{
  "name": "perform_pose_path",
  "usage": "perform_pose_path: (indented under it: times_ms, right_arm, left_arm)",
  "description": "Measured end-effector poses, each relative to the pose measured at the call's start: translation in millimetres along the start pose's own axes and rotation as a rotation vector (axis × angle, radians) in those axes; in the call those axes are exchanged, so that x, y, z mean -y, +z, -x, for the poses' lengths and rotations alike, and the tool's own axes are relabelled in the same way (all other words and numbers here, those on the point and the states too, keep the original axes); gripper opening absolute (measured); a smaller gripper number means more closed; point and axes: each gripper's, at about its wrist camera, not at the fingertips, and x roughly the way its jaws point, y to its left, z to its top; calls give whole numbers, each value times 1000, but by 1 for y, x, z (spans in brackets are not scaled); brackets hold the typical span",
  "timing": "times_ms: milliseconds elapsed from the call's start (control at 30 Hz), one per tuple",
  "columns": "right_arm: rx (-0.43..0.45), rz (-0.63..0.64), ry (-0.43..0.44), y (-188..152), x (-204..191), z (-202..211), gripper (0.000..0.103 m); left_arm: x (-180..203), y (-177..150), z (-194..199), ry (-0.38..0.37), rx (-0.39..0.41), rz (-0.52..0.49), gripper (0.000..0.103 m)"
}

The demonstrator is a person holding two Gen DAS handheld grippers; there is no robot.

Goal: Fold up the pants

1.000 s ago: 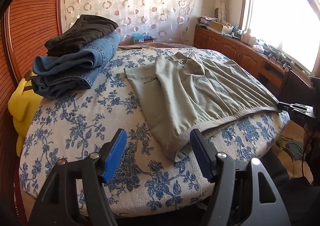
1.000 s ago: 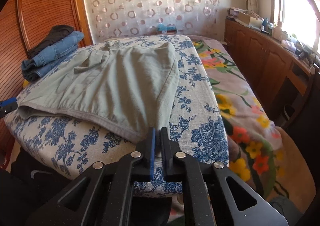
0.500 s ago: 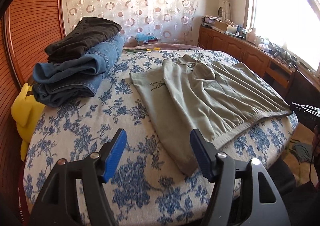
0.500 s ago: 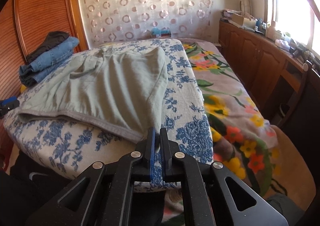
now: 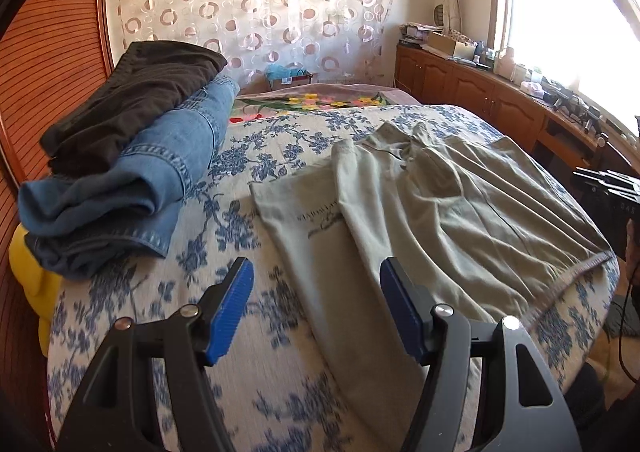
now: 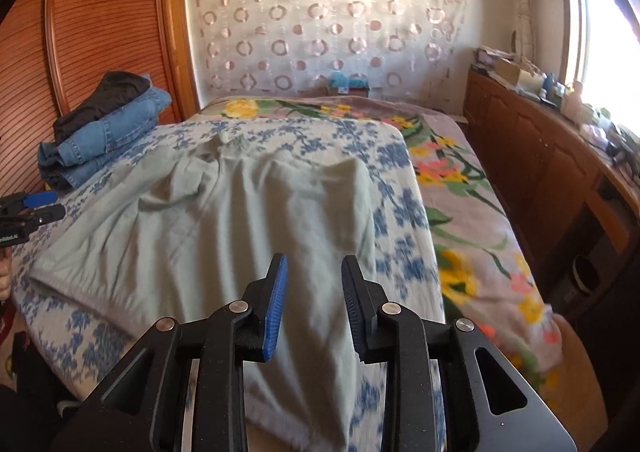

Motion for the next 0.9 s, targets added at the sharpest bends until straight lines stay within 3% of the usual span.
perform_pose_path:
  times_ms: [367,633,700,800,900]
  right_arm:
    - [-121,-10,-23,57,39,-85,33]
    - [-181,-21,8,60,48,-116,33]
    - [-184,-16,19,59,48,-117,18]
    - [-169,0,13,62,49,-115,3]
    - [-118,9,-78,67,54,-109,1]
  left_arm:
    - [-14,16,-30,13,-47,9,66]
    - [-19,15,-47,15,-90,16,66]
    - [-20,15,-49,10,-101,17,66]
    - [-21,15,-51,13,-113,21,66]
    - [-22,16,-53,21,-125,25,66]
